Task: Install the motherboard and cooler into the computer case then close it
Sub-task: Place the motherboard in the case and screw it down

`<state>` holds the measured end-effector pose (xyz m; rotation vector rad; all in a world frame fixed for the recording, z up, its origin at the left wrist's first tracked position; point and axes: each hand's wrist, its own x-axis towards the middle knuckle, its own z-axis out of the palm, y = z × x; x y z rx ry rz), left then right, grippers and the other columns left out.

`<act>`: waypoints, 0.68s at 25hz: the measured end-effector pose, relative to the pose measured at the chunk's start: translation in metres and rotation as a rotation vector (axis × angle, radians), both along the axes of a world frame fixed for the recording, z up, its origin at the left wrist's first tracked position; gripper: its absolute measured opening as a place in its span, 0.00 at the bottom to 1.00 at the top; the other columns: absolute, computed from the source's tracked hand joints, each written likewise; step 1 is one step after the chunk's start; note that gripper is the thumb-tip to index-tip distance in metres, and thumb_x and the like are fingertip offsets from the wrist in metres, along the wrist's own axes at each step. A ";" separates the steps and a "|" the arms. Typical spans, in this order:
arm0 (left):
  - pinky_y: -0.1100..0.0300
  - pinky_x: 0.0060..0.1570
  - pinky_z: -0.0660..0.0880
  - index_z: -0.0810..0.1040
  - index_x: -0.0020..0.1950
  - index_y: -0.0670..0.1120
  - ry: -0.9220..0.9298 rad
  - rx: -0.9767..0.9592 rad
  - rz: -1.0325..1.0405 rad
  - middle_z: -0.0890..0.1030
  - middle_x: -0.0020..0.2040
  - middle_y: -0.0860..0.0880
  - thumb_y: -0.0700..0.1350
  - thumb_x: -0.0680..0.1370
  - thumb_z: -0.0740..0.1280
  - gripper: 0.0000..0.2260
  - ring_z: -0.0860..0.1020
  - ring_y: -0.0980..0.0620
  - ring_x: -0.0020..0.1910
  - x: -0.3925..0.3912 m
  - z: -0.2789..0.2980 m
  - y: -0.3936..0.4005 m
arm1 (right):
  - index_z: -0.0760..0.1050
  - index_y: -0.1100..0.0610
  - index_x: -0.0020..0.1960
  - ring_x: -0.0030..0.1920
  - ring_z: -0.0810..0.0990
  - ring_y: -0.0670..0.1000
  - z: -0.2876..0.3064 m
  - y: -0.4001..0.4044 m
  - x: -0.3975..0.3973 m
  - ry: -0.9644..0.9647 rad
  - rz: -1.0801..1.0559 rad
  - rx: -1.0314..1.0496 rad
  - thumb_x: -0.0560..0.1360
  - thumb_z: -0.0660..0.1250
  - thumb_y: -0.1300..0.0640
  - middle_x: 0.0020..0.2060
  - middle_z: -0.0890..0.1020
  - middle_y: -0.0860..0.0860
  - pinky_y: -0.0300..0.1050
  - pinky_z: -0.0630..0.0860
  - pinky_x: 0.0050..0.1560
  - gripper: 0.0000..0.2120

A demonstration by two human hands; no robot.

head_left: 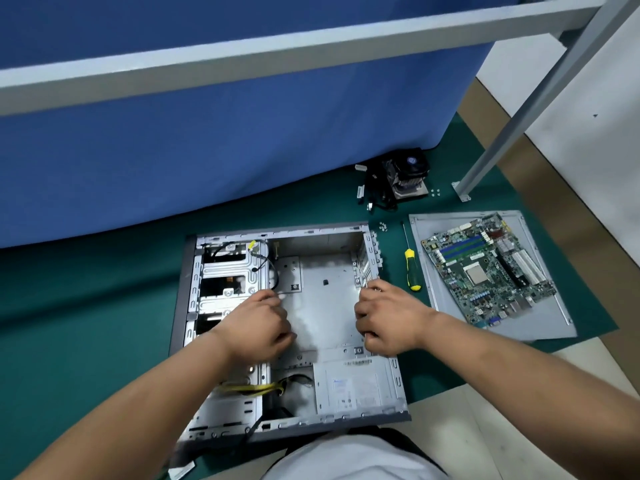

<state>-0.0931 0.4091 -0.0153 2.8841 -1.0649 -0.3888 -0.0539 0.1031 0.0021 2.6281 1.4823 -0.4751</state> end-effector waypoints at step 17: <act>0.50 0.59 0.69 0.80 0.61 0.54 -0.031 -0.043 0.802 0.80 0.59 0.51 0.59 0.80 0.55 0.19 0.72 0.47 0.64 0.192 -0.017 -0.044 | 0.70 0.56 0.74 0.69 0.73 0.56 -0.012 -0.054 0.187 0.306 -0.953 0.084 0.83 0.63 0.51 0.71 0.73 0.57 0.45 0.68 0.68 0.21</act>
